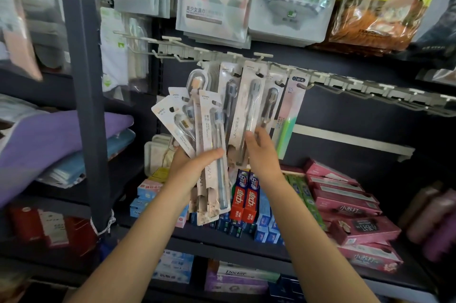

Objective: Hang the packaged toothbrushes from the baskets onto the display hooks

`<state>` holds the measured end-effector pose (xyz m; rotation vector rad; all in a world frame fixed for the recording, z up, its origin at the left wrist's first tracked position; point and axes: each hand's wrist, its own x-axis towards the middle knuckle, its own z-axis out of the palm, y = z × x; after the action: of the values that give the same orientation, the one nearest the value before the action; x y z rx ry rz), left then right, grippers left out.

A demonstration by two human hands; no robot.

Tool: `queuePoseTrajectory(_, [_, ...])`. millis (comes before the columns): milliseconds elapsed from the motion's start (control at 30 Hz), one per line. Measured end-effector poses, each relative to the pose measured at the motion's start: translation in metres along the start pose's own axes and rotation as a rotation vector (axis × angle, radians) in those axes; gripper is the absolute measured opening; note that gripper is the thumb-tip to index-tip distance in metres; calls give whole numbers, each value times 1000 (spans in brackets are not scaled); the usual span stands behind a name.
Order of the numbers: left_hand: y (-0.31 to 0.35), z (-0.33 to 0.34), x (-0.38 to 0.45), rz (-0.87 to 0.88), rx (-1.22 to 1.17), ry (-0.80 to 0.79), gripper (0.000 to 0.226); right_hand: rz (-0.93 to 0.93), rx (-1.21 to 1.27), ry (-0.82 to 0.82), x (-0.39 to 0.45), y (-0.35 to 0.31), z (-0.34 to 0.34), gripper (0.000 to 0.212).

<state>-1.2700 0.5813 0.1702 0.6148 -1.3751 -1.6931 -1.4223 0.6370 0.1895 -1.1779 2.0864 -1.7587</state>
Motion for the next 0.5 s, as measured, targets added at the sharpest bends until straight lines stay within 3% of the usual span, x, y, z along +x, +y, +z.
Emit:
queuePoseTrajectory(300, [-2, 2, 5, 20, 53, -13, 55, 152, 12, 95, 21, -3, 2, 24])
queuePoseTrajectory(400, [1, 4, 2, 28, 50, -8, 51, 17, -85, 208, 2, -2, -4, 27])
queuePoseTrajectory(433, [2, 5, 1, 27, 39, -9, 49, -42, -73, 195, -8, -4, -8, 25])
queuePoseTrajectory(500, [5, 9, 0, 1, 36, -17, 51, -138, -41, -26, -30, -11, -14, 26])
